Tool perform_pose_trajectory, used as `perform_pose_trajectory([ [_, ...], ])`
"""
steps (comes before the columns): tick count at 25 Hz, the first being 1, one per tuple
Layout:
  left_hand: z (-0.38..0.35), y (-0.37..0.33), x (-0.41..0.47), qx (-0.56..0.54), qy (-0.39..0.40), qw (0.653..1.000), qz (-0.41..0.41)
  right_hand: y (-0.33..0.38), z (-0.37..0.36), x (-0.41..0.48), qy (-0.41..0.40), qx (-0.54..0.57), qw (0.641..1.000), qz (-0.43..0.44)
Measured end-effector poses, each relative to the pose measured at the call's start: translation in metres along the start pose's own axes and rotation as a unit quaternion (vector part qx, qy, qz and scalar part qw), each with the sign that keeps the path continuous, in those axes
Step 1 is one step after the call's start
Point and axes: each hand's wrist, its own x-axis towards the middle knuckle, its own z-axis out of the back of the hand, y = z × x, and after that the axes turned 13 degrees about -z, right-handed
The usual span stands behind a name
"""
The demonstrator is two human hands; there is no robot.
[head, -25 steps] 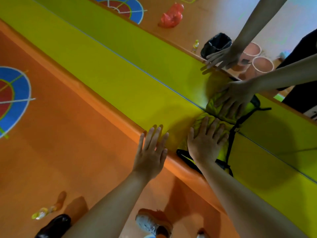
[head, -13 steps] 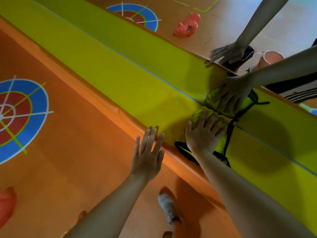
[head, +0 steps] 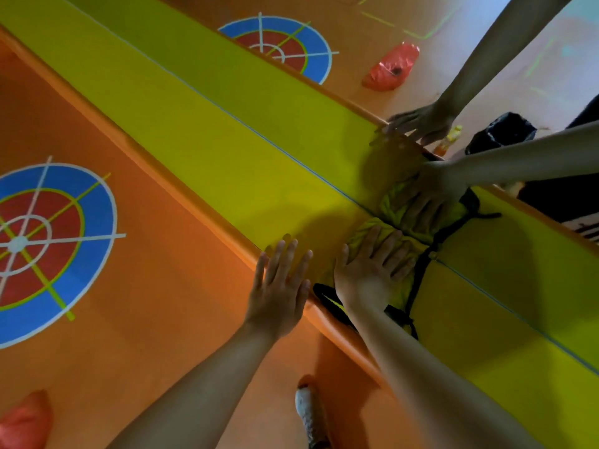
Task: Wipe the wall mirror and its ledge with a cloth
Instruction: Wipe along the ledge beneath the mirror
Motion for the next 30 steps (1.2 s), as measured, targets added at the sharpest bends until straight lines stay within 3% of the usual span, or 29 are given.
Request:
perform_pose_trajectory([
  [9,0.025,0.168,0.041,-0.006,0.018,0.998,0.063,0.172,-0.022,0.001,-0.004,-0.019,0.998,0.054],
  [21,0.07,0.415,0.08,-0.031,0.042,0.999,0.001,0.383,-0.04,0.004,0.027,-0.011,0.998,-0.052],
  [30,0.109,0.55,0.101,0.011,0.073,0.997,-0.017,0.517,-0.053,-0.001,0.022,-0.032,0.998,-0.058],
])
